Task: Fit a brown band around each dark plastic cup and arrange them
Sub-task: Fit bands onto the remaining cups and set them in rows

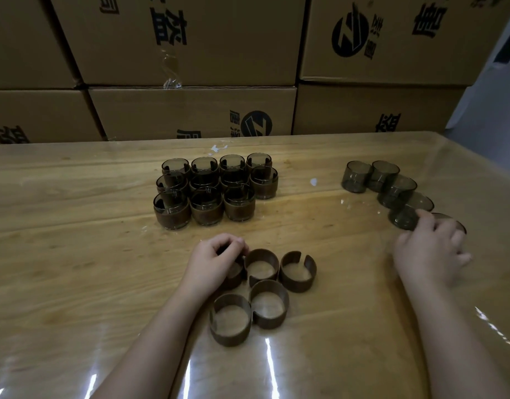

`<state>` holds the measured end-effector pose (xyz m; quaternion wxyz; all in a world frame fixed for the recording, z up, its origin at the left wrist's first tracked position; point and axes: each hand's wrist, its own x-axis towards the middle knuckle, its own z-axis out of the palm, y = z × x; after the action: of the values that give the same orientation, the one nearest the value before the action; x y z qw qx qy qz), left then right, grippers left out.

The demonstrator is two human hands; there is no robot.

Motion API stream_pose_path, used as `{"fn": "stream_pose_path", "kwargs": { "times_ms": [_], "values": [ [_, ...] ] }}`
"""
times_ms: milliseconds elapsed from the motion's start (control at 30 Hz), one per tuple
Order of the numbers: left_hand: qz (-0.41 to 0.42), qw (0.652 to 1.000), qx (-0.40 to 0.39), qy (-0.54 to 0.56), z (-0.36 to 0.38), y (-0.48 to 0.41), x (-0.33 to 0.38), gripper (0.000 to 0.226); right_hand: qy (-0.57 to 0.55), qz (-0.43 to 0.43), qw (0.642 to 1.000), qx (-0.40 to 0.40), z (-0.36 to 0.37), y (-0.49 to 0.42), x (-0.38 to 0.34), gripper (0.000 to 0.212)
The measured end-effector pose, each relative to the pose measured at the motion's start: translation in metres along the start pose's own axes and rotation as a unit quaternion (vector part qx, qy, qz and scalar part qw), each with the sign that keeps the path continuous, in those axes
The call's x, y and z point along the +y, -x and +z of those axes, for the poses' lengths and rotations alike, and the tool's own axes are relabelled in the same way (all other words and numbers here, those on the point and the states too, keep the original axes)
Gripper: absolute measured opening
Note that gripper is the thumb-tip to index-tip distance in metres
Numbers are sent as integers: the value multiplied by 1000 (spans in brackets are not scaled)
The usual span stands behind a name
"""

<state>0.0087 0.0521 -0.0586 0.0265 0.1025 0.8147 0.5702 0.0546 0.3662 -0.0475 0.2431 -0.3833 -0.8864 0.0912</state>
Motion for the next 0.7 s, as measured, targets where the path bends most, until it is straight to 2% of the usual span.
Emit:
{"fn": "stream_pose_path", "kwargs": {
  "times_ms": [200,300,367,433,500,567,700],
  "values": [
    [0,1000,-1,-18,-1,0,1,24,-34,-28,999,11,0,2,-1,47],
    [-4,1000,1,-20,1,1,2,24,-75,-98,992,20,-3,11,-15,50],
    [-3,1000,2,-17,1,1,3,24,-156,-173,972,22,-8,23,-29,49],
    [8,1000,-2,2,0,1,3,19,-348,-163,922,-39,-15,40,-47,48],
    [20,999,-16,30,-2,2,3,12,-524,-82,833,-155,-23,61,-69,51],
    [31,997,-26,61,-3,1,1,19,-597,-54,767,-228,-21,76,-85,53],
    [52,992,-23,114,-3,-1,-2,41,-634,-98,714,-282,-18,91,-111,52]
  ]
}}
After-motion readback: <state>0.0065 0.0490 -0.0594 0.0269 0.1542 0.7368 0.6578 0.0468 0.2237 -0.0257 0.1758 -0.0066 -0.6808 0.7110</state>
